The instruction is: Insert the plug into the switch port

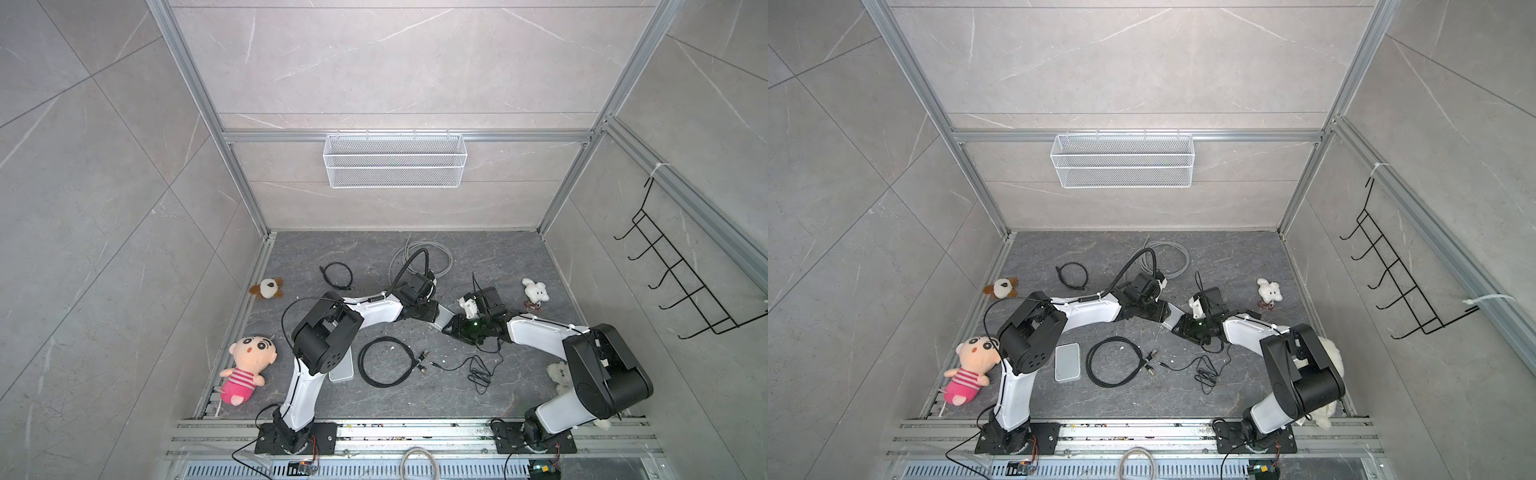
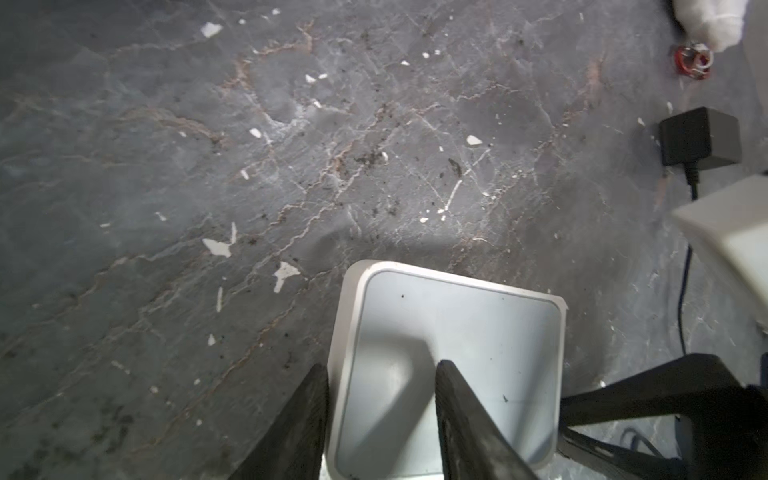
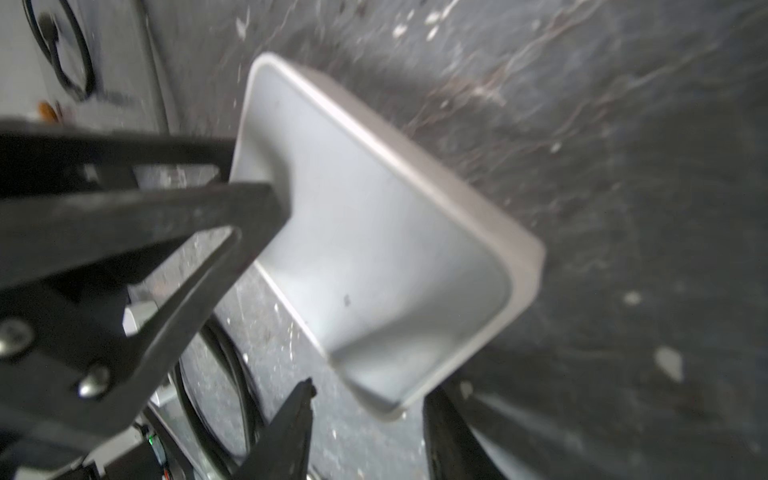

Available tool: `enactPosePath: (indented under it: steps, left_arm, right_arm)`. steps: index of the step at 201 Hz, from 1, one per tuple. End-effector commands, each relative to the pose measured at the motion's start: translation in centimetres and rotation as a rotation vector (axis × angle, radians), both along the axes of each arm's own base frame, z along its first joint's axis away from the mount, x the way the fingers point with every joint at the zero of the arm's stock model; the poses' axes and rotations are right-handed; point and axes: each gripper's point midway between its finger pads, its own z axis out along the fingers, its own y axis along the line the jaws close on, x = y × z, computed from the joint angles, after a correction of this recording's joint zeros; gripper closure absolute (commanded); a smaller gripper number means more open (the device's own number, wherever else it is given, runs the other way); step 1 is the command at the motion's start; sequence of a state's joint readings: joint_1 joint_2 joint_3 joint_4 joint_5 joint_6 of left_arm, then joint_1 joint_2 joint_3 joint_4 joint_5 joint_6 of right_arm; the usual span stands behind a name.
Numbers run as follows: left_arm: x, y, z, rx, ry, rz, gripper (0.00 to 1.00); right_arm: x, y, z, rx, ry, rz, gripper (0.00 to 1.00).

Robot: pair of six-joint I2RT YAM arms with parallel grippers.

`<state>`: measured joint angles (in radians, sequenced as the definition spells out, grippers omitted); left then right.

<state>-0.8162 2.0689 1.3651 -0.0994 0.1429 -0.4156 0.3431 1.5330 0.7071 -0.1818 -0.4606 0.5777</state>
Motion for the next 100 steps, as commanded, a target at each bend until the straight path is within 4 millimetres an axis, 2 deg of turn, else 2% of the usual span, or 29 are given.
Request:
enactPosePath:
  steps: [1, 15, 30, 49, 66, 100]
  left_arm:
    - [0.8, -0.2, 1.0, -0.016, -0.018, -0.041, 0.54]
    - [1.1, 0.4, 1.3, -0.003, -0.023, -0.043, 0.53]
    - [1.1, 0.6, 1.8, 0.012, -0.039, -0.059, 0.52]
    - [1.1, 0.9, 2.3, 0.029, -0.048, -0.081, 0.5]
    - [1.4, 1.2, 3.0, 0.03, -0.05, -0.075, 0.49]
    - [3.3, 2.8, 6.1, -0.059, 0.0, 0.013, 0.49]
  right_arm:
    - [-1.5, -1.6, 1.9, -0.119, 0.012, 0.061, 0.5]
    - [-2.4, -3.1, 2.4, -0.208, 0.027, 0.08, 0.5]
    - [-3.1, -3.6, 3.1, -0.232, 0.016, 0.116, 0.5]
    - [-3.6, -3.5, 3.6, -0.269, -0.035, 0.175, 0.6]
    - [-4.3, -2.6, 3.9, -0.333, -0.098, 0.283, 0.71]
    - [-5.3, 0.5, 4.4, -0.396, -0.277, 0.499, 0.67]
